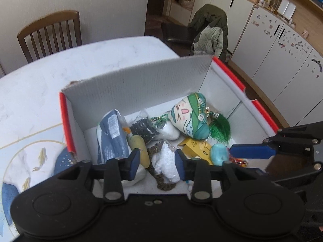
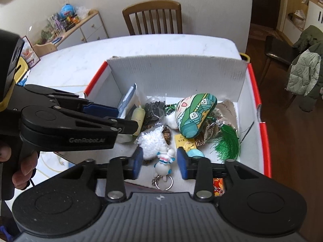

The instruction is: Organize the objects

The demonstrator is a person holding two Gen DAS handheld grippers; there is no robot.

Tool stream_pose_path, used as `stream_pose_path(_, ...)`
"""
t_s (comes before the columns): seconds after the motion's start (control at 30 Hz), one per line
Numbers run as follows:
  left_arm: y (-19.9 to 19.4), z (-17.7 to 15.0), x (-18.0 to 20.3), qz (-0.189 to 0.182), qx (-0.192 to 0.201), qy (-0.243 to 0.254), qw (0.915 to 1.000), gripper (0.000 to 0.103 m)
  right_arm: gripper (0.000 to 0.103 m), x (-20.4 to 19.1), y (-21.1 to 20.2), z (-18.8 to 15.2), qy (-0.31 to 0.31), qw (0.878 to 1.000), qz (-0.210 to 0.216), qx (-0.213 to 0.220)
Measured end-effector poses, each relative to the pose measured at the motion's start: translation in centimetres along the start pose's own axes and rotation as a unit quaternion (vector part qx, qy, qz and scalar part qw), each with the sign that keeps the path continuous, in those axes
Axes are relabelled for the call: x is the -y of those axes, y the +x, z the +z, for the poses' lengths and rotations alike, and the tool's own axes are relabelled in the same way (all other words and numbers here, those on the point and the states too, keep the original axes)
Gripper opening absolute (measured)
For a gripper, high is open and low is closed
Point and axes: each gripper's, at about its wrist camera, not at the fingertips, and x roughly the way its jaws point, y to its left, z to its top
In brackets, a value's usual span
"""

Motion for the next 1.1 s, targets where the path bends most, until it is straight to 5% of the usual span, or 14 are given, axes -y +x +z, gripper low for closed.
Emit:
stream_pose_path(0.07,-0.9,-0.1,0.0,0.001,0.012,0.001,0.9999,0.053,0.045,-0.2,-0.8,-0.1,0.003,1.0,-0.003,0.009)
stream_pose_path(0.7,-7.8,-2.2,-1.9,-0.023,0.088,0.03,0.9954,0.087,0.059,-4.2,-5.8,-1.5,0.023,0.996,-0.034,0.076)
stream_pose_path(0.93,-9.3,-3.3,-3.0,-0.033,0.102,0.033,0.9937,0.102,0.077,-5.7,-7.1,-2.3,0.028,0.992,-0.042,0.112)
stream_pose_path(1.1,-10.0,-3.9,-3.5,-0.033,0.106,0.038,0.993,0.102,0.084,-6.5,-8.1,-3.0,0.029,0.989,-0.046,0.141)
